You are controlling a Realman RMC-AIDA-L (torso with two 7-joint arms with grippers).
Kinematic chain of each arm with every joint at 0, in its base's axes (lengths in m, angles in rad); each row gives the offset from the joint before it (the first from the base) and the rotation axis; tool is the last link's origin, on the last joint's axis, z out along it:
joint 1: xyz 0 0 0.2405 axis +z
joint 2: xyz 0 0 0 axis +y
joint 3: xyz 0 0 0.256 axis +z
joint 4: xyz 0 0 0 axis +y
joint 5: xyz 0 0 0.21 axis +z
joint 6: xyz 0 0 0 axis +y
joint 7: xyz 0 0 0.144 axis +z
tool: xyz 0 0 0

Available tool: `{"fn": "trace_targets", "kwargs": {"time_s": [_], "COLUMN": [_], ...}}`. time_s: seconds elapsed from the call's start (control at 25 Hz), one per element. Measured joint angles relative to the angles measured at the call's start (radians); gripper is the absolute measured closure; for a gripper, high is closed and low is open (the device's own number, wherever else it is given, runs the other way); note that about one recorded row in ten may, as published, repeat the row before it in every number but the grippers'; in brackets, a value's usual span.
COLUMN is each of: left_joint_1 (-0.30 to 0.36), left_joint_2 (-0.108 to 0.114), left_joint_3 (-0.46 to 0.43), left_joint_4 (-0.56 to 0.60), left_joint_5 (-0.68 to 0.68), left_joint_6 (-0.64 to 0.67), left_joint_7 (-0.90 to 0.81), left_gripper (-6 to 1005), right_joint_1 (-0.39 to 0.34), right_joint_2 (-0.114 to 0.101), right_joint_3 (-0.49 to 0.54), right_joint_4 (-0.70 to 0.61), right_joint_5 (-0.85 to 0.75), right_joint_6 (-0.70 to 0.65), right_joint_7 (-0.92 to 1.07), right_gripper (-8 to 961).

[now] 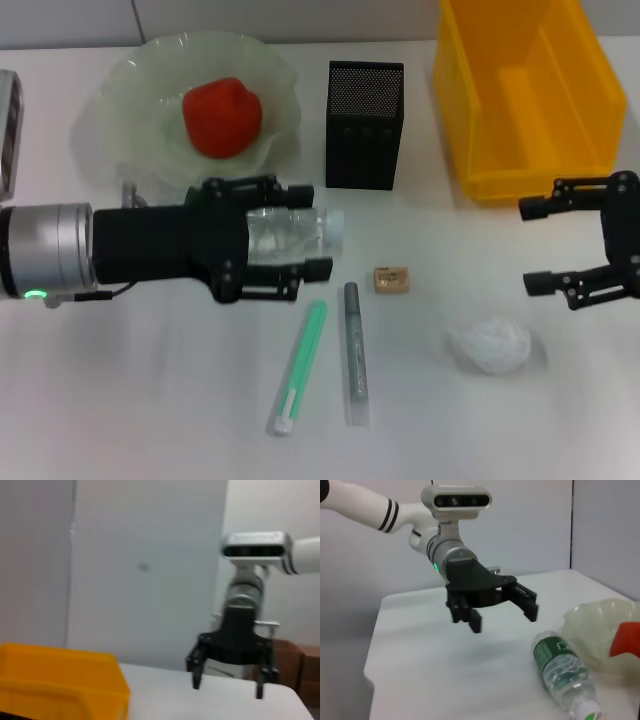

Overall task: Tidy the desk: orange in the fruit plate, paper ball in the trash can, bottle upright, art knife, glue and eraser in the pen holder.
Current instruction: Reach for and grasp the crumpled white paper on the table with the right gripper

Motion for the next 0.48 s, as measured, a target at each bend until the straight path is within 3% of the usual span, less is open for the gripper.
{"fn": "trace_targets", "kwargs": {"time_s": [0.24, 0.48], "left_joint_1": [-0.001, -0.009], "left_joint_2": [0.003, -0.005], "left_joint_3": [0.002, 0.005], "left_joint_4": [0.020, 0.033], "left_joint_5": [0.102, 0.158], "left_joint_6": [0.049, 0.056], "left_joint_7": [0.004, 0.015], "left_gripper": [184, 185], "right_joint_1": [0.052, 0.090], "right_joint_2": [-0.007, 0.002], "right_joint_3": [-0.061, -0.147], "right_joint_4": [-0.008, -0.010], "right_joint_5": [-0.111, -0.194], "right_joint_6": [0.008, 0.055], "right_joint_7": [0.049, 0.108], "right_gripper": [185, 187]}}
